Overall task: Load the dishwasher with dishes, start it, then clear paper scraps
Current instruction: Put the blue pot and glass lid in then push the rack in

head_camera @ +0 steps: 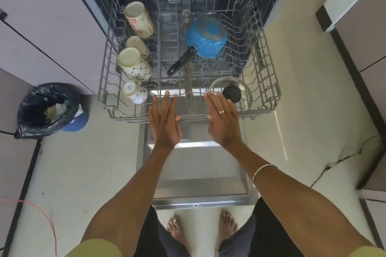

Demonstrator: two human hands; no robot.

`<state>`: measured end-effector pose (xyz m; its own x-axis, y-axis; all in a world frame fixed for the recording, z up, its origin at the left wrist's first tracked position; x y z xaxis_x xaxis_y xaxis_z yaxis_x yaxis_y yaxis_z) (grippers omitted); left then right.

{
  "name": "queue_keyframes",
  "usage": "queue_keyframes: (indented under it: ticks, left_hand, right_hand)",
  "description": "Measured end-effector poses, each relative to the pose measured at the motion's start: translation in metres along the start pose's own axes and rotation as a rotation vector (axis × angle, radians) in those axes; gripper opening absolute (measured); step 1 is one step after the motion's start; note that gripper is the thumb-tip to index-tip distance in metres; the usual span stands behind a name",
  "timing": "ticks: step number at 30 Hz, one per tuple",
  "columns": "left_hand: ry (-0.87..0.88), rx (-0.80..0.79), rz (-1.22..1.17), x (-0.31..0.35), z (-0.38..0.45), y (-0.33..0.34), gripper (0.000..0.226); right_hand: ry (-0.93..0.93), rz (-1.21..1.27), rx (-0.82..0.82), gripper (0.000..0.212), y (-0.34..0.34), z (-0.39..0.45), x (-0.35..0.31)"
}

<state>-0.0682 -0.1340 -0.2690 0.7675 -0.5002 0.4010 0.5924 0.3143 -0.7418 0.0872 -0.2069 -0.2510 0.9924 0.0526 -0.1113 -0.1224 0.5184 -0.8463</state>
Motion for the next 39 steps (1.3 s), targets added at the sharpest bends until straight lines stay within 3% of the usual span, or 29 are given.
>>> queue_keyframes:
  ticks: [8, 16, 20, 25, 34, 39]
  left_hand:
    - [0.050, 0.220, -0.005, -0.011, 0.047, 0.030, 0.051]
    - [0.163, 0.570, 0.034, -0.011, 0.085, 0.063, 0.049]
    - [0.243, 0.639, 0.087, -0.017, 0.096, 0.080, 0.048]
    - [0.236, 0.634, 0.113, -0.029, 0.123, 0.096, 0.046]
    - [0.107, 0.355, 0.218, -0.031, 0.174, 0.129, 0.049]
    - [0.007, 0.240, 0.257, -0.043, 0.203, 0.157, 0.054]
  right_hand:
    - [-0.061, -0.097, 0.207, 0.050, 0.023, 0.041, 0.022]
    - [-0.138, -0.254, 0.554, 0.049, 0.054, 0.070, 0.051]
    - [-0.153, -0.252, 0.699, 0.047, 0.067, 0.082, 0.062]
    - [-0.167, -0.225, 0.686, 0.047, 0.086, 0.107, 0.075]
    - [-0.068, -0.258, 0.409, 0.051, 0.108, 0.155, 0.107]
    - [0.056, -0.216, 0.358, 0.054, 0.129, 0.187, 0.116]
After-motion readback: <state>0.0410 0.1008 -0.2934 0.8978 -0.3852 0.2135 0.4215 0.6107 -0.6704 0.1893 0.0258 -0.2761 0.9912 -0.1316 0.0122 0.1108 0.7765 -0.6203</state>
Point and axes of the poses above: each hand's wrist, its own z-axis towards the middle knuckle, its own y-axis out of the palm, x = y × z, the point moved 7 cm from there along z, towards the middle knuckle, and after that the axes turned 8 degrees about -y, right-handed, at the moved point
